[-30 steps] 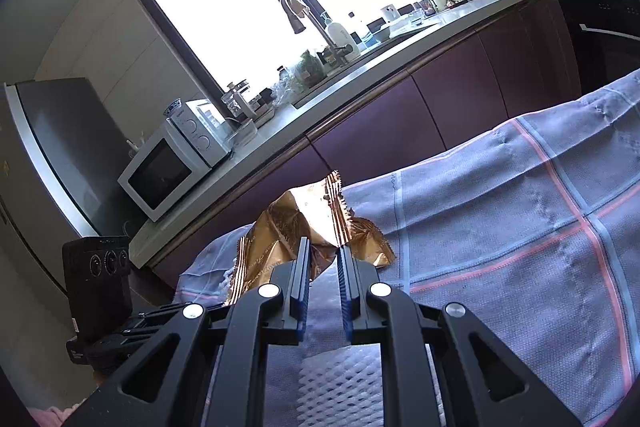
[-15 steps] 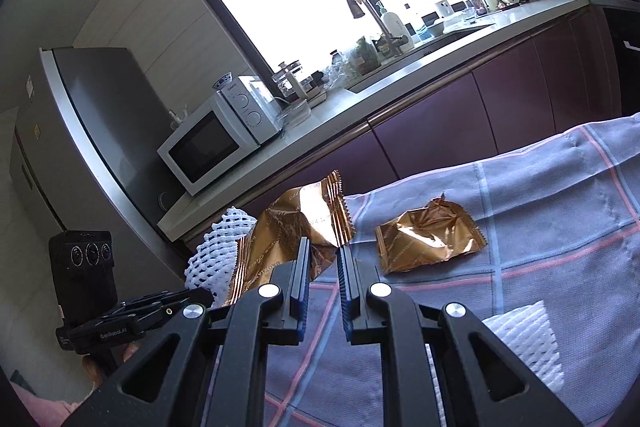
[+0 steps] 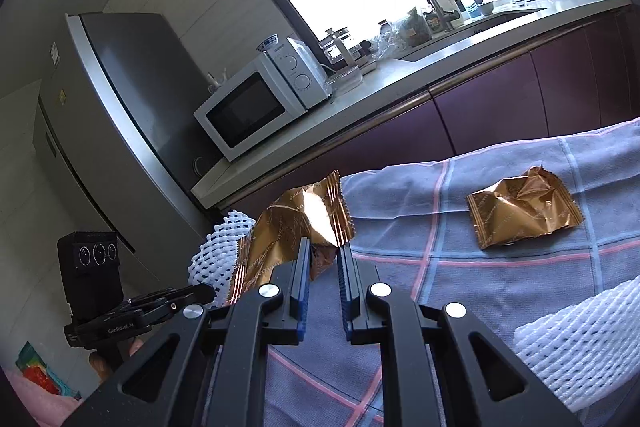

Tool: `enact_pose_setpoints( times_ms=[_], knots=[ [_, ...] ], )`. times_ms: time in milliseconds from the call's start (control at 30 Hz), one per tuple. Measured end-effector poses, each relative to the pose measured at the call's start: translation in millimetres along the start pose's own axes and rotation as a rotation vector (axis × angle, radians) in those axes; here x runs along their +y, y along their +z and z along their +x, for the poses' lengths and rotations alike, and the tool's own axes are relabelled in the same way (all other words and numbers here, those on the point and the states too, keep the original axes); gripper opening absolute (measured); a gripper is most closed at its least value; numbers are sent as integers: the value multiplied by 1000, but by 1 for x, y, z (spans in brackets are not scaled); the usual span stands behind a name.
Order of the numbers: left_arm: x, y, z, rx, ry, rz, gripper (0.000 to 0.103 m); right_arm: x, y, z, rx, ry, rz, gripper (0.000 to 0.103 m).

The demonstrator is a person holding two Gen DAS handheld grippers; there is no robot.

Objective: Collect trash
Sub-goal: 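Carry the foam net and gold wrapper to the teal bin and release both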

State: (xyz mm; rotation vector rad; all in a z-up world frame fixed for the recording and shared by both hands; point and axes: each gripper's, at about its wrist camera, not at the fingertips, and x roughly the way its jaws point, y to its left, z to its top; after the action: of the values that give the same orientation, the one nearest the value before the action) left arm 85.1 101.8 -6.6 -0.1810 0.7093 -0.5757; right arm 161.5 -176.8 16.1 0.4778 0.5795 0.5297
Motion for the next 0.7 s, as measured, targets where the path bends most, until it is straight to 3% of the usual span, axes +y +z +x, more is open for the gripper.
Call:
enact_pose_setpoints(
  times_ms=[700],
  knots=[
    [61, -31, -81, -75, 160, -94, 9, 67, -16, 69, 146, 101, -81, 12]
  ],
)
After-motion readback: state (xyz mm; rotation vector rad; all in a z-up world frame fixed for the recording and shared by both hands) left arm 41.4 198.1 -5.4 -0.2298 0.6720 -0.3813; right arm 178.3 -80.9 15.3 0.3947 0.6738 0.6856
